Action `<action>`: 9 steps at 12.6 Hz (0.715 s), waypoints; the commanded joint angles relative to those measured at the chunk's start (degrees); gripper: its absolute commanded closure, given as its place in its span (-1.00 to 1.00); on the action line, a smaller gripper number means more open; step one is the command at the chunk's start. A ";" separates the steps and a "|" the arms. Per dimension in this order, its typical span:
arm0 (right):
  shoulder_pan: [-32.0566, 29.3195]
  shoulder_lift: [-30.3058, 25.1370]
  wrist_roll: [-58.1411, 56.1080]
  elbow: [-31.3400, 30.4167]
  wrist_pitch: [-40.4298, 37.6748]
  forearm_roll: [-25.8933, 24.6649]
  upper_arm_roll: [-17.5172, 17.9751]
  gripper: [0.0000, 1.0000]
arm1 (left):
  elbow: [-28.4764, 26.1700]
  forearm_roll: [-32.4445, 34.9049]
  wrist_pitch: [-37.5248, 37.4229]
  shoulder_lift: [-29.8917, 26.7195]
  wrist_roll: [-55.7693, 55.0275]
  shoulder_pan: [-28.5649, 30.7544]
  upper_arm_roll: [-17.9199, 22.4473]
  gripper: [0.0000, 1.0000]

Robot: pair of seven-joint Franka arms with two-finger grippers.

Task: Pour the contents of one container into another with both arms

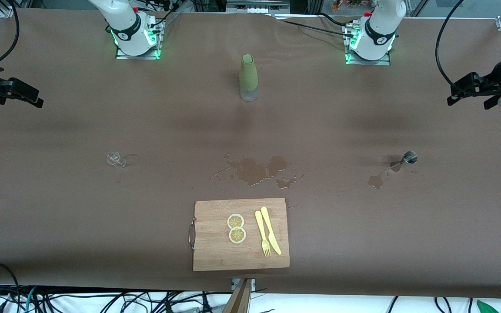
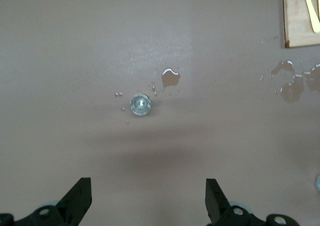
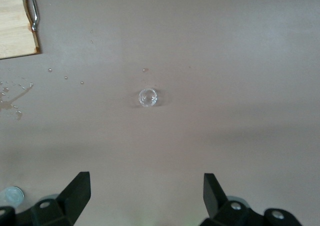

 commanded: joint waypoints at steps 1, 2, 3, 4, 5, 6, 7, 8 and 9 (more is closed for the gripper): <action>1.94 -0.22 0.19 0.00 1.26 0.55 -1.24 -1.00 | -1.15 1.73 -0.92 -1.57 -1.28 -1.73 0.20 -1.00; 1.86 0.04 0.19 0.00 1.35 0.81 -1.33 -1.00 | -0.72 1.38 -1.45 -1.48 -1.72 -1.64 0.20 -1.00; 1.86 0.04 0.19 0.00 1.44 0.73 -1.68 -1.00 | 1.03 1.38 -3.02 -1.05 -1.64 -1.46 0.29 -1.00; 1.68 0.30 0.19 0.00 1.44 0.90 -1.68 -1.00 | 2.18 1.47 -4.86 -0.78 -1.64 -1.46 0.12 -1.00; 1.59 0.66 0.19 0.08 1.44 0.90 -1.68 -1.00 | 2.27 1.47 -5.66 -0.87 -1.73 -1.46 0.03 -1.00; 1.59 0.66 0.19 0.08 1.35 0.90 -1.68 -1.00 | 2.28 1.38 -6.19 -0.78 -1.64 -1.29 0.03 -1.00; 1.59 0.66 0.19 0.17 1.35 0.99 -1.68 -1.00 | 2.28 1.47 -6.20 -0.78 -1.64 -1.20 0.29 -1.00; 1.59 0.75 0.19 0.17 1.35 0.99 -1.68 -1.00 | 2.45 1.82 -6.20 -0.78 -1.64 -1.20 0.38 -1.00; 1.59 0.83 0.19 0.17 1.44 0.99 -1.68 -1.00 | 2.80 2.25 -6.11 -0.69 -1.73 -1.29 0.03 -1.00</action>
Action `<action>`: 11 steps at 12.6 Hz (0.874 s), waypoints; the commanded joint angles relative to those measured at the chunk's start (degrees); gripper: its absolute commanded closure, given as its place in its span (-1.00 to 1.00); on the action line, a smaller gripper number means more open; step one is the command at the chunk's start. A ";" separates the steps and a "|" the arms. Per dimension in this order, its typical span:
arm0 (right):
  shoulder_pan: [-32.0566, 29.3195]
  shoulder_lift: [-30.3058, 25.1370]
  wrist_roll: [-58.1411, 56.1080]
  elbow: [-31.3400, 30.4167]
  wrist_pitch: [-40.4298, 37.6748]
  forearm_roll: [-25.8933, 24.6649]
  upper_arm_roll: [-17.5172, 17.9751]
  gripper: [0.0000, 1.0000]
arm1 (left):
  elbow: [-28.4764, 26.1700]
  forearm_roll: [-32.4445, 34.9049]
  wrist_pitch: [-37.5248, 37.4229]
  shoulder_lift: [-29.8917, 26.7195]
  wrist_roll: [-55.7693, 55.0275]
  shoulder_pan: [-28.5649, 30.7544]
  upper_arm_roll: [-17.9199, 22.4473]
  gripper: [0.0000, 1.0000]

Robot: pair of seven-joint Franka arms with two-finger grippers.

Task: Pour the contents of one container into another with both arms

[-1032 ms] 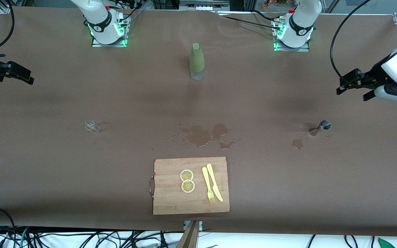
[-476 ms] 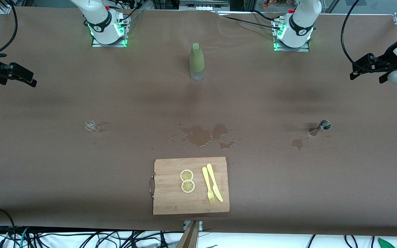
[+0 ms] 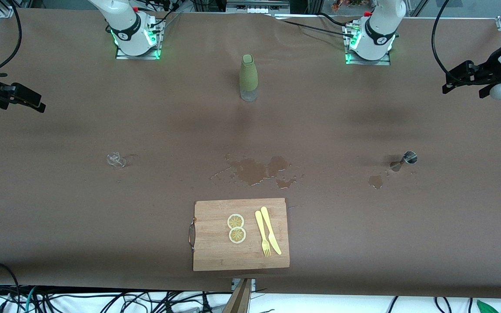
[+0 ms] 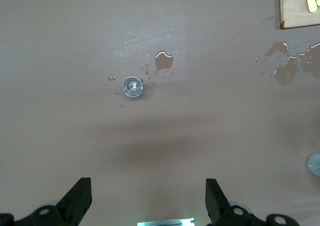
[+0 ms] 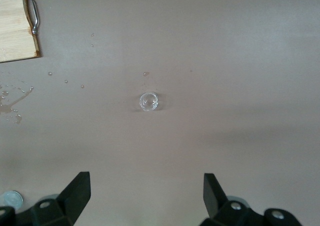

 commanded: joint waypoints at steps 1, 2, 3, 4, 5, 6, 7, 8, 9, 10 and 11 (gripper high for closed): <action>0.61 0.02 0.19 0.23 0.56 0.93 -0.49 -1.00 | 1.28 2.85 -0.93 -0.11 -1.00 -0.17 -0.46 -1.00; 0.61 0.02 0.19 0.23 0.73 0.85 -0.49 -1.00 | 1.19 3.37 -0.76 0.07 -1.00 -0.17 -0.55 -1.00; 0.61 0.02 0.19 0.23 0.73 0.85 -0.49 -1.00 | 1.19 3.38 -0.58 0.41 -1.00 -0.17 -0.55 -1.00; 0.52 0.02 0.27 0.14 0.73 0.93 -0.49 -1.00 | 1.19 3.38 0.11 0.51 -1.09 -0.08 -0.46 -1.00; 0.52 0.02 0.19 0.14 0.73 0.93 -0.49 -1.00 | 0.93 3.38 0.64 0.42 -1.09 -0.17 -0.46 -1.00; 0.52 0.02 0.19 0.14 0.73 0.93 -0.49 -1.00 | 0.84 3.38 1.08 0.77 -1.09 -0.08 -0.46 -1.00; 0.52 0.02 0.19 0.14 0.82 0.93 -0.49 -1.00 | 0.66 3.38 1.70 1.12 -1.09 -0.08 -0.37 -1.00; 0.61 0.02 0.19 0.14 0.91 0.93 -0.49 -1.00 | 0.66 3.38 1.70 1.21 -1.09 -0.08 -0.28 -1.00; 0.61 0.02 0.27 0.14 1.00 0.93 -0.49 -1.00 | 0.66 3.38 1.96 1.21 -1.09 -0.08 -0.28 -1.00; 0.61 0.02 0.27 0.05 1.17 0.85 -0.49 -1.00 | 0.75 3.29 2.23 1.30 -1.09 -0.08 -0.37 -1.00; 0.61 0.02 0.27 -0.04 1.61 0.85 -0.49 -1.00 | 0.75 3.03 2.49 1.30 -1.09 -0.08 -0.37 -1.00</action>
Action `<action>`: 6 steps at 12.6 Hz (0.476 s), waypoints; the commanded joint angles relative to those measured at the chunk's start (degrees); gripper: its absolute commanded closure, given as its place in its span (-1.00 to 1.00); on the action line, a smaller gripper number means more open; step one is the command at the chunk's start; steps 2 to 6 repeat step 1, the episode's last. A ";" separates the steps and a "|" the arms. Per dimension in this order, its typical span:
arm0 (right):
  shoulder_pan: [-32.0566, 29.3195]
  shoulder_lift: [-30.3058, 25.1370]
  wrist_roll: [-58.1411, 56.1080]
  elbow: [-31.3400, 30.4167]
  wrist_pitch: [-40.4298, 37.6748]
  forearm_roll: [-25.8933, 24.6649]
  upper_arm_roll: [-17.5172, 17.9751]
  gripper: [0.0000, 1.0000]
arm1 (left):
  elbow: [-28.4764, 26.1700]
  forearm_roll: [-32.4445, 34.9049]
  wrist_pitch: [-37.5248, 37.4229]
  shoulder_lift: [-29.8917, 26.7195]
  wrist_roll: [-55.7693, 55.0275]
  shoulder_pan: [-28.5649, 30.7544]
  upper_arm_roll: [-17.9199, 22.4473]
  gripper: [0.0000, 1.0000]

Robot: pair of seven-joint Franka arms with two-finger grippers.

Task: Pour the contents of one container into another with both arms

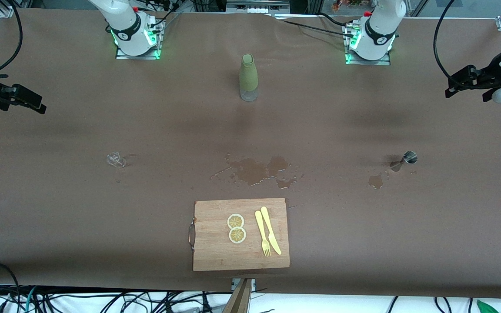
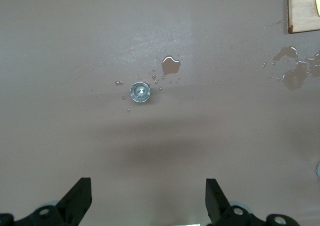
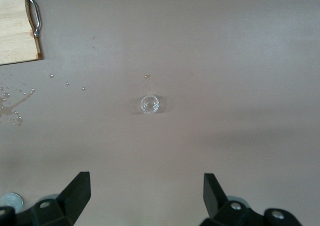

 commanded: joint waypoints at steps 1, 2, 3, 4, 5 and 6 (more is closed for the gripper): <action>0.45 -0.16 0.27 -0.21 0.96 0.70 -0.49 -1.00 | 0.50 1.29 0.59 0.39 -1.04 -0.08 -0.28 -1.00; 0.45 -0.16 0.27 -0.21 0.96 0.70 -0.49 -1.00 | 0.50 1.29 0.59 0.39 -1.04 -0.08 -0.28 -1.00; 0.45 -0.16 0.27 -0.21 0.96 0.70 -0.49 -1.00 | 0.50 1.29 0.59 0.39 -1.04 -0.08 -0.28 -1.00; 0.45 -0.16 0.27 -0.21 0.96 0.70 -0.49 -1.00 | 0.50 1.29 0.59 0.39 -1.04 -0.08 -0.28 -1.00; 0.45 -0.16 0.27 -0.21 0.96 0.70 -0.49 -1.00 | 0.50 1.29 0.59 0.39 -1.04 -0.08 -0.28 -1.00; 0.45 -0.16 0.27 -0.21 0.96 0.70 -0.49 -1.00 | 0.50 1.29 0.59 0.39 -1.04 -0.08 -0.28 -1.00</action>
